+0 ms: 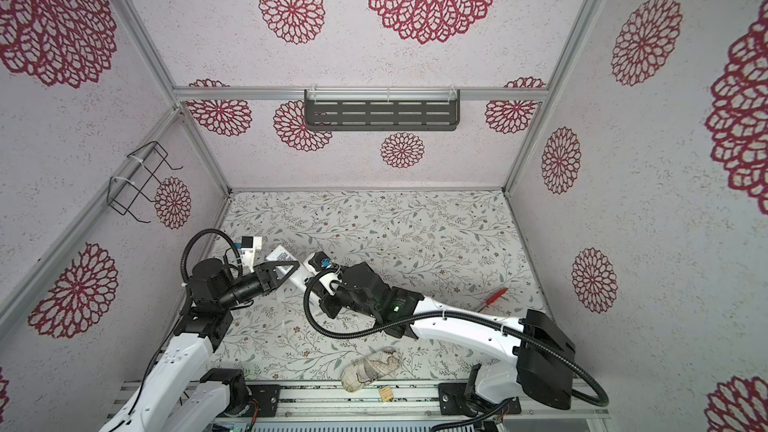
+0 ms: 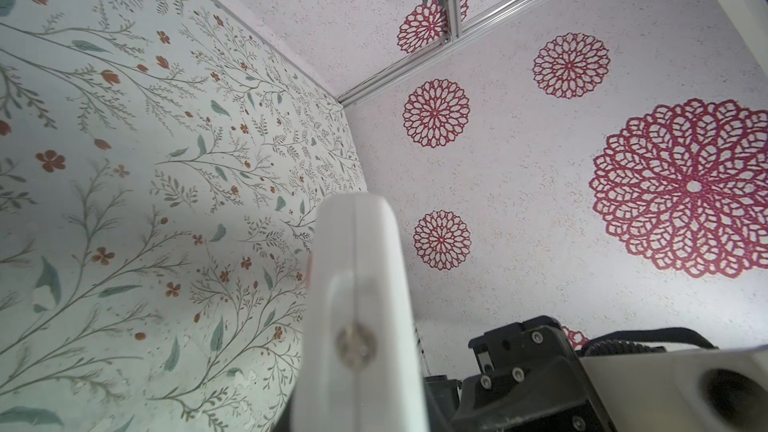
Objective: Load the batteries into the remote control
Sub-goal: 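Carry the battery to the compartment of the remote held by the left gripper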
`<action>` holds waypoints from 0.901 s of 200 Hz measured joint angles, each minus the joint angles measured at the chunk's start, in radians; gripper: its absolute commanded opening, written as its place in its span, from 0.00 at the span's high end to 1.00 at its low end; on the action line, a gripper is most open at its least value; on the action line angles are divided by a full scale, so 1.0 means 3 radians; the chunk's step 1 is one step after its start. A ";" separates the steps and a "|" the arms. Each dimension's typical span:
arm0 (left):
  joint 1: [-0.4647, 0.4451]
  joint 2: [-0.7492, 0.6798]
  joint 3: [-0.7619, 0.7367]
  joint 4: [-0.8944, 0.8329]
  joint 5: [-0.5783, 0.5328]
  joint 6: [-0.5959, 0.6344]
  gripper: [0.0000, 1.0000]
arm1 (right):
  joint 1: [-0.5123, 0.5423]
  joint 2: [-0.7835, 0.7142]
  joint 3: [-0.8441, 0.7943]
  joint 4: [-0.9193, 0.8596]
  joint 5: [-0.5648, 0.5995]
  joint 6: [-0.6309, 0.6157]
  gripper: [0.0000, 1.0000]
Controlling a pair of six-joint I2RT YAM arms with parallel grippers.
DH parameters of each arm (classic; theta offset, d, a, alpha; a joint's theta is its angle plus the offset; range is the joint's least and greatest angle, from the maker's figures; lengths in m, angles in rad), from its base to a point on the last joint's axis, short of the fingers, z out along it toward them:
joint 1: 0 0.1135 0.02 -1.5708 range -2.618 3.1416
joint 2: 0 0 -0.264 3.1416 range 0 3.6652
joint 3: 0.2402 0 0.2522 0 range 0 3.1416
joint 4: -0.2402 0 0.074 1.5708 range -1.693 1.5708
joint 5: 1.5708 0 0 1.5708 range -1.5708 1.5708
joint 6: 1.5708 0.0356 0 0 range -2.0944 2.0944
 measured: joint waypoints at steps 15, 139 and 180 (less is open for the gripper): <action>0.0000 0.0041 -0.0029 0.0164 0.0075 -0.0108 1.00 | 0.0000 -0.0013 -0.0015 0.0125 -0.0019 -0.0056 0.86; 0.0000 0.0350 -0.0242 0.1471 0.0426 -0.0913 1.00 | -0.0006 -0.0177 -0.0481 0.0746 0.0009 -0.0285 0.87; 0.0000 0.0341 -0.0242 0.1514 0.0437 -0.0932 1.00 | -0.0023 -0.0183 -0.0488 0.0823 0.0005 -0.0309 0.87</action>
